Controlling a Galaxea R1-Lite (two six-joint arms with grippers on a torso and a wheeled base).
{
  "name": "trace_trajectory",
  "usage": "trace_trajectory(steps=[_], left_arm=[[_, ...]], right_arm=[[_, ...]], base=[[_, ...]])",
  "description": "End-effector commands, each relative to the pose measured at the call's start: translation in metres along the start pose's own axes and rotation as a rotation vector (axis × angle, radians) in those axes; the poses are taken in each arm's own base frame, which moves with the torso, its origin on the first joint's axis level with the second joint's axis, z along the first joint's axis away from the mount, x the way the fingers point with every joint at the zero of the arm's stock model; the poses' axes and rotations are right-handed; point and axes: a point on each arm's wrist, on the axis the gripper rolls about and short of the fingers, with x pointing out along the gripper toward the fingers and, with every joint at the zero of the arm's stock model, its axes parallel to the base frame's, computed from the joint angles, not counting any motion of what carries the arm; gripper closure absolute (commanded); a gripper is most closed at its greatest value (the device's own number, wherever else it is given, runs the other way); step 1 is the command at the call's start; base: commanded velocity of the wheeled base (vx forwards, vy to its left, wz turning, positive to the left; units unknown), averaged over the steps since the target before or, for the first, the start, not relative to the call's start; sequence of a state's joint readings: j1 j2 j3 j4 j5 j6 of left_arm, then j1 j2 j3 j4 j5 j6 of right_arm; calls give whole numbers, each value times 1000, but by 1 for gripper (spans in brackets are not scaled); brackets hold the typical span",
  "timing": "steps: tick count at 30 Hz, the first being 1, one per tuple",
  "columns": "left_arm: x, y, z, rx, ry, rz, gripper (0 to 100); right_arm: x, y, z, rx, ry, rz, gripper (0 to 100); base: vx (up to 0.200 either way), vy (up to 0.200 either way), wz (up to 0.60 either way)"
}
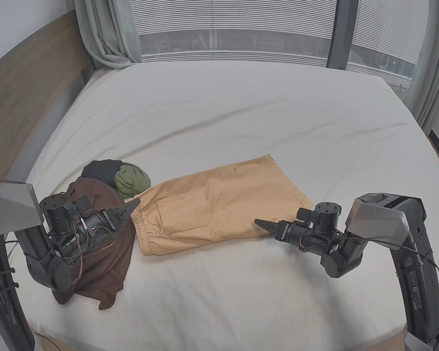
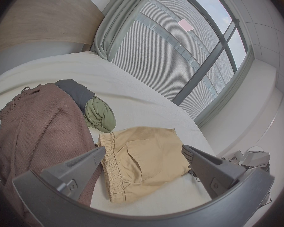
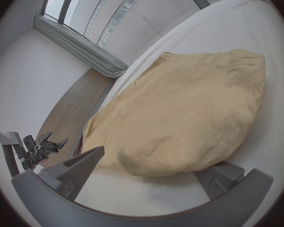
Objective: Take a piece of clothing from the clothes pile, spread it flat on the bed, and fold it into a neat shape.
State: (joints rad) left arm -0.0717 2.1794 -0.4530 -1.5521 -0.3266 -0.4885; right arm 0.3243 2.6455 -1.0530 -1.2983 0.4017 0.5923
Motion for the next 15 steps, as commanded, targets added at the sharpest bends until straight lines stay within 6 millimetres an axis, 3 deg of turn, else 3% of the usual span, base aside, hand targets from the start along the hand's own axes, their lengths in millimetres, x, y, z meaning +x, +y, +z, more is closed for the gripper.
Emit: trace_trajectory(steps=[1,8,9,15], left_arm=[[1,0,0,0,-3,0,0],[1,1,-1,-1,1,0,0],[1,1,-1,-1,2,0,0],[1,1,-1,-1,3,-1,0]], right_arm=[[6,1,-2,-4,-3,6,0],[9,-3,-2,-6,-32,-24,0],[9,-4,-3,-5,-30,-27,100],[8,-4,-4,-2,-25,-32,100]], base=[[0,0,0],[0,0,0],[0,0,0],[0,0,0]])
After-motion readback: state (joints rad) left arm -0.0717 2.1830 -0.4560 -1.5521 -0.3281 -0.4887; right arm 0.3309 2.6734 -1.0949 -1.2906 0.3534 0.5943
